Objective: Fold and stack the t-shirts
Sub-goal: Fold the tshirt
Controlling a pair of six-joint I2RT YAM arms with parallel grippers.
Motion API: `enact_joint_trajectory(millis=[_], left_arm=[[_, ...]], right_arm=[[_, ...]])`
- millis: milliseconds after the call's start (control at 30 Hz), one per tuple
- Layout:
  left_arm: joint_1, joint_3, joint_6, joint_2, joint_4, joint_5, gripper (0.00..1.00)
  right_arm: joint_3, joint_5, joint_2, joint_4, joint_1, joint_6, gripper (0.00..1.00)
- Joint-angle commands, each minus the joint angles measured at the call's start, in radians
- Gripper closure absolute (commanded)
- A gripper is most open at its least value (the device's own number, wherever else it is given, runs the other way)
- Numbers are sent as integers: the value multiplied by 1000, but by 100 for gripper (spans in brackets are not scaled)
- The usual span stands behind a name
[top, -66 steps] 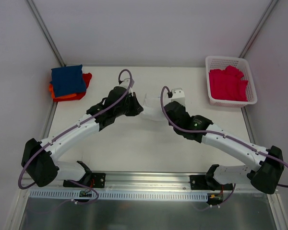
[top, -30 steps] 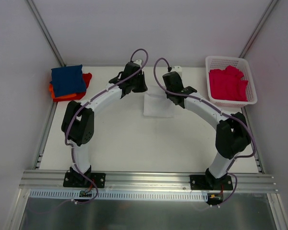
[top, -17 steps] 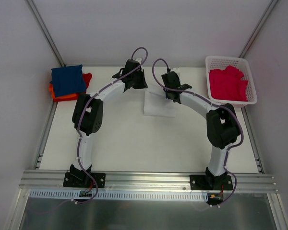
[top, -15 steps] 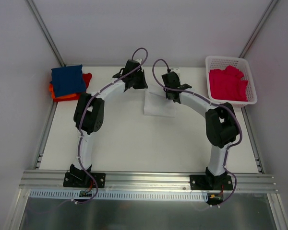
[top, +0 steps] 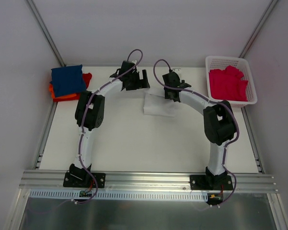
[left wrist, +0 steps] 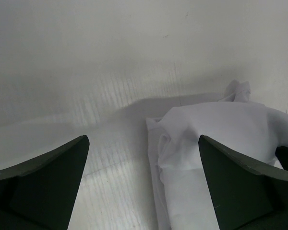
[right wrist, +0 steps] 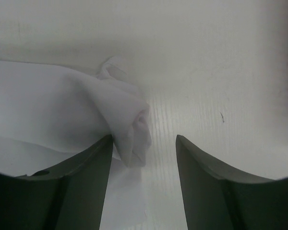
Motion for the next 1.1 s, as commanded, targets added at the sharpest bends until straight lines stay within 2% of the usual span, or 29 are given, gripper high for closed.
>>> enact_joint_trajectory(millis=[0,167,367,567,800,867,933,1067], left_arm=[[5,-44,6,-94,6,-3,1],[10,-153,8,-194,6,-35,1],[8,-289,6,-363,5,-75,1],[8,-412,-10,-530,5,-86,1],[-13,-519,-55,-548,18,-17,1],[-24,-530,-58,-515,41,-15,1],[-35,-532,-55,-487,54,-14,1],[-36,-570,-46,-446,104,-41,1]], right_arm=[[-8,96,-95,-18,-1,-18,42],[-71,211,-216,-34,-1,-38,42],[-163,244,-394,-21,17,-34,42],[-232,205,-515,-55,68,-13,42],[-323,123,-543,-69,117,58,43],[-335,83,-511,-61,117,62,65],[-321,69,-476,-44,117,58,100],[-240,24,-361,-3,114,16,100]])
